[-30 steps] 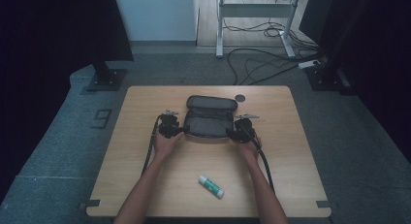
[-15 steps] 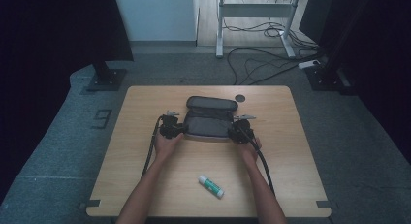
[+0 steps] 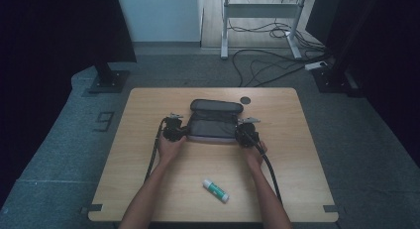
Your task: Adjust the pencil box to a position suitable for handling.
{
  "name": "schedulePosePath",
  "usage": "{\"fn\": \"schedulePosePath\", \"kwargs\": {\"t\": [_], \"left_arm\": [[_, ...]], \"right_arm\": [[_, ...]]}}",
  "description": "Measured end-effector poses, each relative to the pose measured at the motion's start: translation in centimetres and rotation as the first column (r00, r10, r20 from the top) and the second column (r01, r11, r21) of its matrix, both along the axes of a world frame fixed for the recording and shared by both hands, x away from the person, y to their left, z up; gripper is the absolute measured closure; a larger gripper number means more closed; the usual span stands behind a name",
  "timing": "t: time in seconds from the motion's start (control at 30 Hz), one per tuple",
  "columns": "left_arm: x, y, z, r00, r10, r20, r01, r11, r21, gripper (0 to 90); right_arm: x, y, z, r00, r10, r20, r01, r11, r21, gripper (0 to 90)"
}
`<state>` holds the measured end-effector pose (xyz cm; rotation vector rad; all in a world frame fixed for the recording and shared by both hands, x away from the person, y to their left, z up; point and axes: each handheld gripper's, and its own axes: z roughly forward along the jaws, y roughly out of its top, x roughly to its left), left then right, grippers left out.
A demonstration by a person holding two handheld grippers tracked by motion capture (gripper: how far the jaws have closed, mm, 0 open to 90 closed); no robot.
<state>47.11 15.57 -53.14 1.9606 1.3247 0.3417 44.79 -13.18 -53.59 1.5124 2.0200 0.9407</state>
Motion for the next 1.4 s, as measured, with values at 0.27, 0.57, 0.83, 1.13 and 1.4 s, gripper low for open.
{"fn": "schedulePosePath", "kwargs": {"t": [0.27, 0.57, 0.83, 1.13, 1.4], "left_arm": [[-0.1, 0.1, 0.2, 0.9999, -0.011, 0.002, 0.011, 0.9999, -0.008, 85.6], [-1.2, -0.1, 2.2, 0.9976, -0.042, 0.055, 0.044, 0.9982, -0.040, 86.2], [-2.1, 0.1, 3.8, 0.9946, -0.052, 0.090, 0.057, 0.9972, -0.048, 86.6], [-2.6, 0.7, 4.9, 0.9926, -0.051, 0.110, 0.059, 0.9958, -0.070, 87.0], [-3.2, 1.0, 5.8, 0.9904, -0.057, 0.126, 0.067, 0.9950, -0.075, 87.2]], "right_arm": [[-0.6, 0.0, 0.3, 0.9996, 0.008, 0.028, -0.009, 0.9998, 0.020, 84.6], [-1.8, -0.9, 1.9, 0.9959, 0.002, 0.091, -0.007, 0.9986, 0.052, 85.2], [-2.8, -1.1, 3.3, 0.9897, 0.009, 0.143, -0.019, 0.9977, 0.065, 85.5], [-3.4, -0.7, 4.3, 0.9844, 0.022, 0.175, -0.034, 0.9972, 0.066, 85.7], [-3.9, -0.5, 5.2, 0.9807, 0.034, 0.193, -0.047, 0.9968, 0.065, 85.8]]}}
